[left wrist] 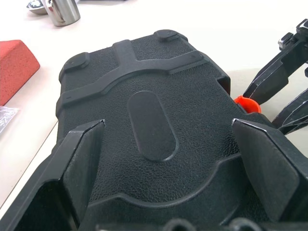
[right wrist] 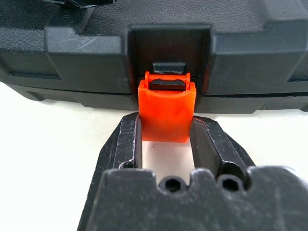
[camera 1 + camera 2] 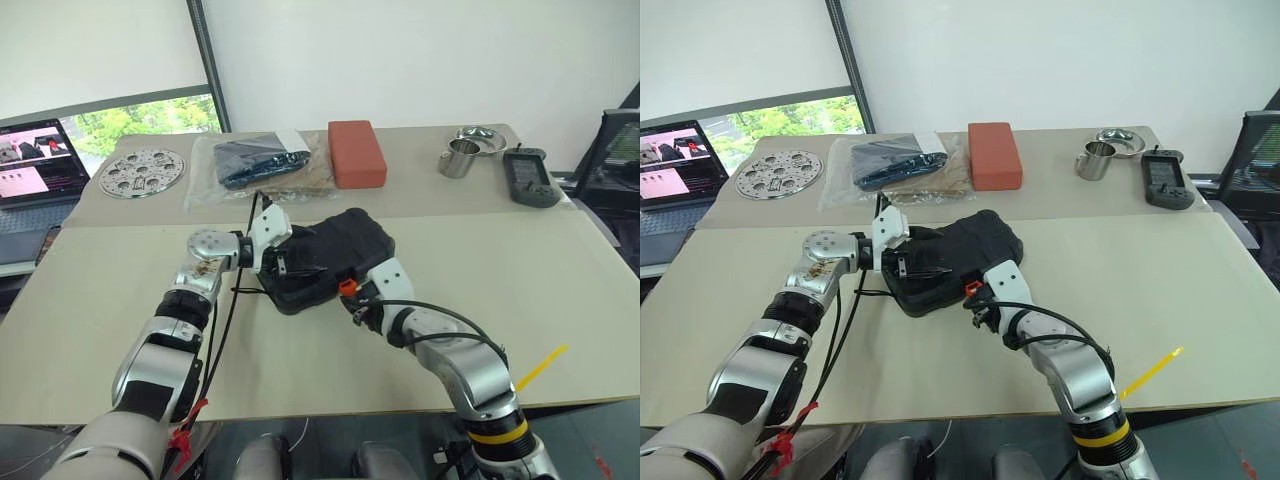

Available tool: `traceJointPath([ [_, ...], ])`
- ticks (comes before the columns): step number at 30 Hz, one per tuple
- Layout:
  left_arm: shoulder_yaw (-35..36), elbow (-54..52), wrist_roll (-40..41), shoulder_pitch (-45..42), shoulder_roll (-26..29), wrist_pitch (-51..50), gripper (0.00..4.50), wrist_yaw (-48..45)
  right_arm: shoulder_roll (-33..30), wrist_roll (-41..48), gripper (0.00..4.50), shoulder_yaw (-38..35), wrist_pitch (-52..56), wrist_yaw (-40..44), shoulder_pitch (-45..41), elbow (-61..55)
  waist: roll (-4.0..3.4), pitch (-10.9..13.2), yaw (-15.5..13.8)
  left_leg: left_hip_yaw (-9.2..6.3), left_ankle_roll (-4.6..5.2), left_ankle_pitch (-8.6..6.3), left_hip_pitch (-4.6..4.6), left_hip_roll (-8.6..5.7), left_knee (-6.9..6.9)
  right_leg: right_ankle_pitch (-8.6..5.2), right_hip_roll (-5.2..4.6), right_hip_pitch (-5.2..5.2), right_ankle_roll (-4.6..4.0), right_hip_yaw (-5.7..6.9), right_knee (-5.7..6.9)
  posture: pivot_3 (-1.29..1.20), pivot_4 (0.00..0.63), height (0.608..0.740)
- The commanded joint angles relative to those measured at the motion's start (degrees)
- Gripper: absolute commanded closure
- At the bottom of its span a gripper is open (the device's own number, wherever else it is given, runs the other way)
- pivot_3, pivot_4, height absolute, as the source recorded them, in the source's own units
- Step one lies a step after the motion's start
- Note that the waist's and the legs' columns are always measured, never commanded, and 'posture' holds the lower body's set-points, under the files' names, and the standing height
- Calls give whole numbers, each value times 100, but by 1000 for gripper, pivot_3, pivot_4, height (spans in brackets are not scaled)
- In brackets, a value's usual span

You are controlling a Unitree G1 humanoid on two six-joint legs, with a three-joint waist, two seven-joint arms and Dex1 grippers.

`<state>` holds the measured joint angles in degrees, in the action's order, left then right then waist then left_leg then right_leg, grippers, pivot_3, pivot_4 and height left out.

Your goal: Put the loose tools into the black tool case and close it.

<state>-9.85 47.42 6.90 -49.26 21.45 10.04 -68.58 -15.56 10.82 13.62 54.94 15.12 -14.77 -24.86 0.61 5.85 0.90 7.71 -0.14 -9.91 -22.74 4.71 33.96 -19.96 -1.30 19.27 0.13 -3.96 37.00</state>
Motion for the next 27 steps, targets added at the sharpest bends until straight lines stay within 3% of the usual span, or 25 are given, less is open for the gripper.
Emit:
traceJointPath([
  [1,-192,241,-345,198,5,-20,0,-1,-51,15,3346,-40,97,24,-93,-440,0,0,-1,0,0,0,0,0,-1,0,-1,0,0,0,0,0,150,740],
  [27,-224,325,-384,190,-40,56,0,-17,271,78,3346,-169,221,-47,-405,-536,1,1,3,-2,1,-1,-3,0,-3,-1,-1,3,1,1,-2,0,150,740],
])
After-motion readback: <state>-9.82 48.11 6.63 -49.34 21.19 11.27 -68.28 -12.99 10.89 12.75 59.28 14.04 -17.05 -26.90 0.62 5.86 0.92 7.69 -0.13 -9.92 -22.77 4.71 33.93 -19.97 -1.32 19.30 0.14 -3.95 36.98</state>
